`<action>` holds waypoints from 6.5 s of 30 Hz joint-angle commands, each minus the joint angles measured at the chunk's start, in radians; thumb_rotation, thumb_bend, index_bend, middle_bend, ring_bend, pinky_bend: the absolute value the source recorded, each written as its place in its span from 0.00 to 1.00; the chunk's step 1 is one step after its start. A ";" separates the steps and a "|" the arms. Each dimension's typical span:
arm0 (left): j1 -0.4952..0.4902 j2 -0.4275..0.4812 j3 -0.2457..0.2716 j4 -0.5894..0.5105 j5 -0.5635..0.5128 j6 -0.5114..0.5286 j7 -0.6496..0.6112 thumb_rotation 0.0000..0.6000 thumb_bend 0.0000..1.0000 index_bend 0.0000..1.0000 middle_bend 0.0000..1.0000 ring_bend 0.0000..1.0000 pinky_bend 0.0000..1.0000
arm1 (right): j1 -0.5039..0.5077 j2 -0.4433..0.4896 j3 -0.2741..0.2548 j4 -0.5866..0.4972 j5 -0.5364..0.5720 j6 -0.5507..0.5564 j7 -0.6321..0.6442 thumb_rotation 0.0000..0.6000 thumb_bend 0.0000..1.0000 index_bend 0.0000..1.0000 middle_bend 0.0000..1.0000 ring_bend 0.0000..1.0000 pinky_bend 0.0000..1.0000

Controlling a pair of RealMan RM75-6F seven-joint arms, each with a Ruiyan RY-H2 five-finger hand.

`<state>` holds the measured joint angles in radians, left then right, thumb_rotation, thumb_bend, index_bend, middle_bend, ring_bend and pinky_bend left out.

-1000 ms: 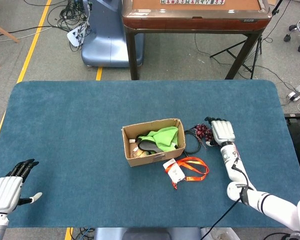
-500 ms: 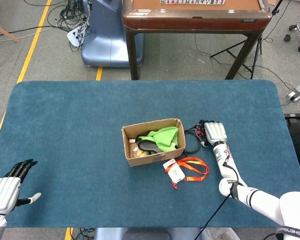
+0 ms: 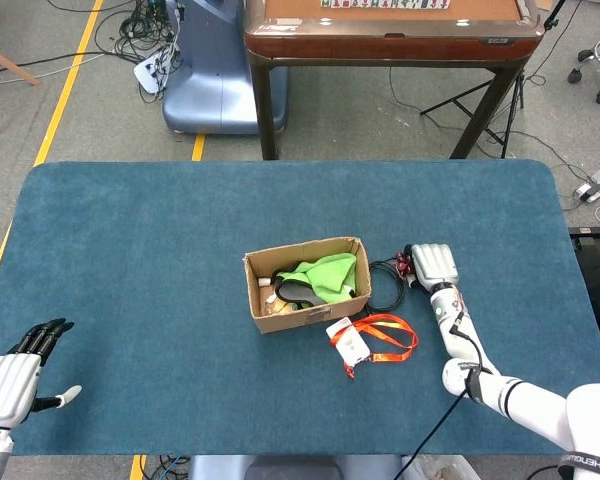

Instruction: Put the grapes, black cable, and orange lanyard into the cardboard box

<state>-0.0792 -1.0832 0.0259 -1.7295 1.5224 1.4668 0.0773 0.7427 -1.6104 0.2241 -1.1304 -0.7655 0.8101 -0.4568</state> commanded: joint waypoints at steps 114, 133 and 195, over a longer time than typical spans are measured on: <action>0.012 0.029 -0.005 -0.027 -0.034 -0.038 0.014 1.00 0.01 0.31 0.14 0.14 0.36 | -0.083 0.263 -0.209 -0.234 -0.573 0.194 -0.033 1.00 0.21 0.42 1.00 1.00 1.00; 0.014 0.048 -0.010 -0.068 -0.100 -0.064 0.071 1.00 0.01 0.37 0.14 0.14 0.36 | -0.054 0.169 -0.227 -0.101 -0.603 0.087 -0.053 1.00 0.24 0.44 1.00 1.00 1.00; 0.014 0.064 -0.016 -0.074 -0.119 -0.073 0.073 1.00 0.01 0.34 0.16 0.15 0.36 | -0.100 0.410 -0.131 -0.507 -0.631 0.289 -0.193 1.00 0.43 0.72 1.00 1.00 1.00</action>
<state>-0.0647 -1.0195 0.0100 -1.8034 1.4034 1.3941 0.1503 0.6518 -1.2327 0.0806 -1.5945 -1.3893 1.0720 -0.6234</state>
